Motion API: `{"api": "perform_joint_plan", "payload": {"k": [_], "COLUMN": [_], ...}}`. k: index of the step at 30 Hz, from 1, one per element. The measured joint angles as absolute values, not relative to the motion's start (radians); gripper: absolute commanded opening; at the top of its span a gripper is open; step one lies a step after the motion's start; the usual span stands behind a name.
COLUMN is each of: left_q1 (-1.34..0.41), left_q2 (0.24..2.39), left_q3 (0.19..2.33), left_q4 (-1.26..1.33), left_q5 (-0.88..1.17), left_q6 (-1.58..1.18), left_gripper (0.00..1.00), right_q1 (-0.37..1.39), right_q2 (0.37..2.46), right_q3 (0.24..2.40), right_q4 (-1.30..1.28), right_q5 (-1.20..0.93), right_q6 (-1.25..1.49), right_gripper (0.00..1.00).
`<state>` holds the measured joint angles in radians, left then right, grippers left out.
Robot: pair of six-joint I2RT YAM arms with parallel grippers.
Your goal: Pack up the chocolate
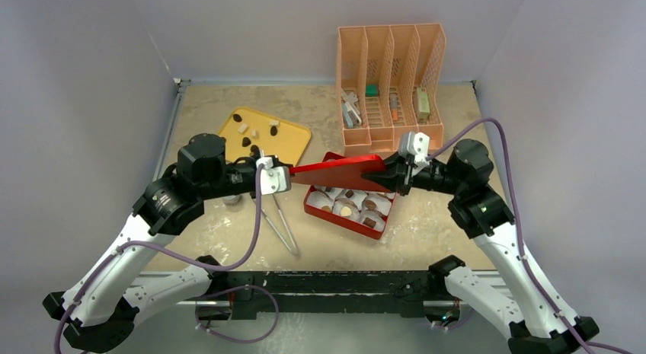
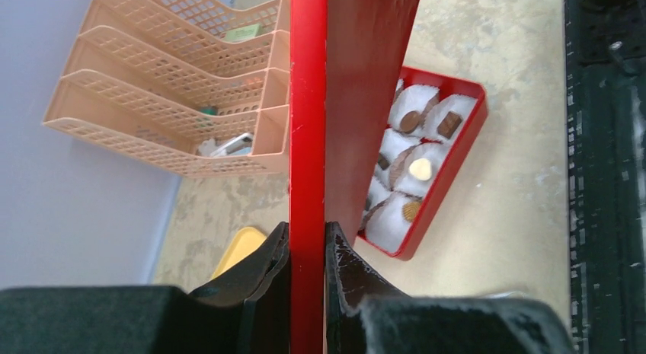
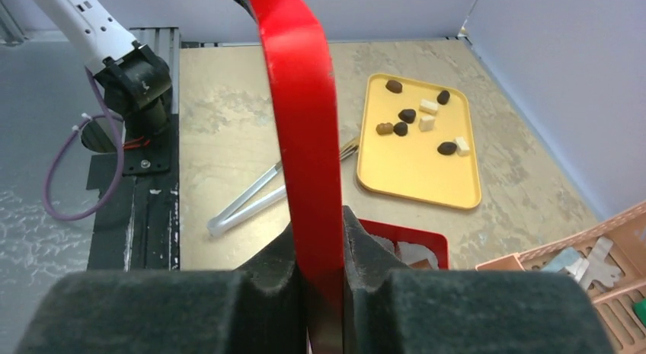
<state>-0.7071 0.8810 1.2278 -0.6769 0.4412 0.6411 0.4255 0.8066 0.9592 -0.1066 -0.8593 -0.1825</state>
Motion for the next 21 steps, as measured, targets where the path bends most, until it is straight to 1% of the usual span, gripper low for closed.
{"api": "perform_joint_plan", "payload": {"k": [1,3,6,8,9,11,12,18,21], "left_q1": [-0.707,-0.707,-0.709,-0.709,-0.709,-0.707,-0.706,-0.707,-0.707], "left_q2": [0.88,0.878,0.869,0.862,0.855,0.839,0.826,0.782,0.791], "left_q3": [1.228,1.227,1.224,1.215,1.208,1.192,1.179,1.13,1.13], "left_q4": [-0.676,-0.675,-0.669,-0.646,-0.621,-0.571,-0.535,-0.377,-0.307], "left_q5": [0.44,0.439,0.425,0.396,0.356,0.284,0.229,-0.042,-0.191], "left_q6": [0.632,0.62,0.604,0.596,0.585,0.566,0.55,0.4,0.25], "left_gripper": [0.07,0.13,0.35,0.43,0.47,0.64,0.68,0.76,0.76], "right_q1": [0.426,0.431,0.433,0.434,0.435,0.435,0.434,0.431,0.431], "right_q2": [0.797,0.781,0.779,0.788,0.8,0.817,0.824,0.839,0.842], "right_q3": [0.953,0.945,0.946,0.953,0.962,0.976,0.981,0.984,0.984], "right_q4": [-0.104,-0.102,-0.101,-0.116,-0.133,-0.157,-0.17,-0.234,-0.236], "right_q5": [-0.859,-0.854,-0.842,-0.836,-0.833,-0.815,-0.794,-0.714,-0.662], "right_q6": [-0.182,-0.17,-0.145,-0.094,-0.053,0.007,0.038,0.21,0.319], "right_gripper": [0.0,0.0,0.0,0.0,0.0,0.0,0.0,0.0,0.0]}}
